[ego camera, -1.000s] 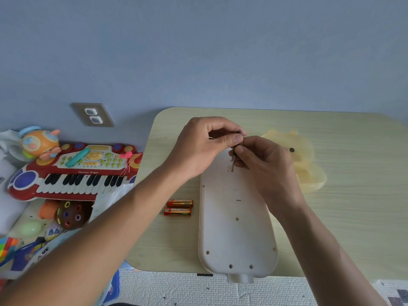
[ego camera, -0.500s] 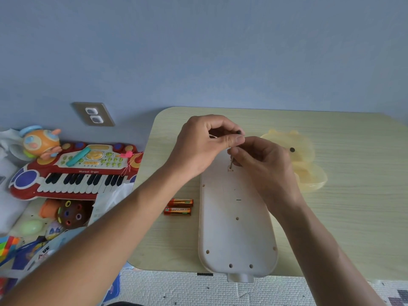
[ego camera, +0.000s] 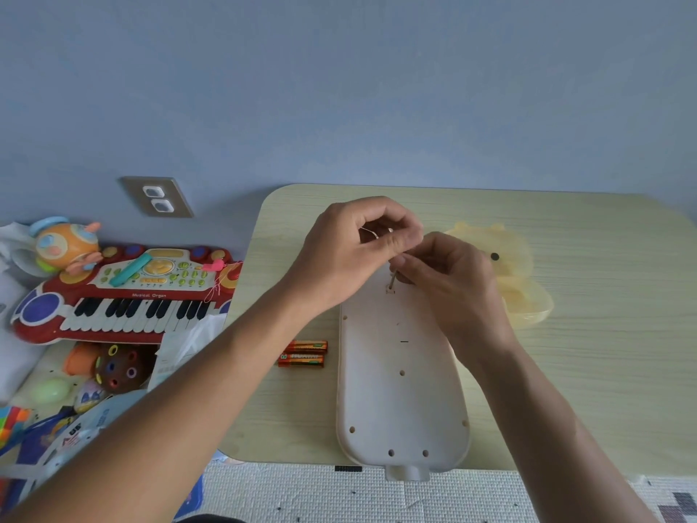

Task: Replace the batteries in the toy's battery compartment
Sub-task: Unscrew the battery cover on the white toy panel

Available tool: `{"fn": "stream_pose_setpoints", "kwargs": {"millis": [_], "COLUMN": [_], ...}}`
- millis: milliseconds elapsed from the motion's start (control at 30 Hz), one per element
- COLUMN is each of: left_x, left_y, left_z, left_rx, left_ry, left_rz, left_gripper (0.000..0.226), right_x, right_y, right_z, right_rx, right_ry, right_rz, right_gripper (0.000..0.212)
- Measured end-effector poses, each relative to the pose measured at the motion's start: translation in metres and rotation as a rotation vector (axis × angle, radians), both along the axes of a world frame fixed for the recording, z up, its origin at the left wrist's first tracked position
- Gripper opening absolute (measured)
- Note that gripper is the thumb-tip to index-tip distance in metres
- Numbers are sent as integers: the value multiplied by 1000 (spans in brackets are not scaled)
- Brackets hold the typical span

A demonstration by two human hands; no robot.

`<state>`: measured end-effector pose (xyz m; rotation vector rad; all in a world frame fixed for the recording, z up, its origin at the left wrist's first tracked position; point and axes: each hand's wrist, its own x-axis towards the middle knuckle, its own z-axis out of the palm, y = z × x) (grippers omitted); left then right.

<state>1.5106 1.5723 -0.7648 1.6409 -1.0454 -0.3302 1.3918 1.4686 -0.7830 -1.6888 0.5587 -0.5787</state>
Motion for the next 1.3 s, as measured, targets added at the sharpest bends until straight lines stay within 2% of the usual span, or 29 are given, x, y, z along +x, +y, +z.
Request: {"fn": "stream_pose_setpoints", "kwargs": {"millis": [100,200,300,433,567,667,800,900,1000,1133,1200,1300], "left_x": [3,1,-3,0,-2,-5,-3,-4,-4,-2,-2,-6], "left_y": [4,4,1,7,5,2,5,2,-1,2,1,-3], "left_z": [-1,-2,-2,-6,-8,-8,-11,-11,-7,-6,-6,-4], "left_rx": [-22,-48,-37,-76,-105,-81,-80,-92,-51,-64,-83,-67], "left_ry": [-10,6,2,94,131,111,103,137,96,91,127,136], "left_rz": [-1,46,41,-30,27,33,20,66,67,22,62,95], "left_gripper": [12,6,12,17,14,15,14,11,15,9,8,17], "right_x": [-1,0,0,-2,-3,-2,-3,-2,0,-2,-3,-2], "right_y": [2,6,2,2,3,2,2,3,1,0,1,2], "right_z": [2,2,0,1,2,-1,0,1,-1,-1,-1,-1], "right_rx": [-1,-7,-3,17,21,5,10,-4,-3,1,-23,16], "right_ry": [5,12,43,34,23,22,30,25,21,34,37,16], "right_rz": [45,53,31,111,77,28,83,81,27,87,101,53], "right_gripper": [11,5,18,13,2,10,12,2,12,14,10,4]}}
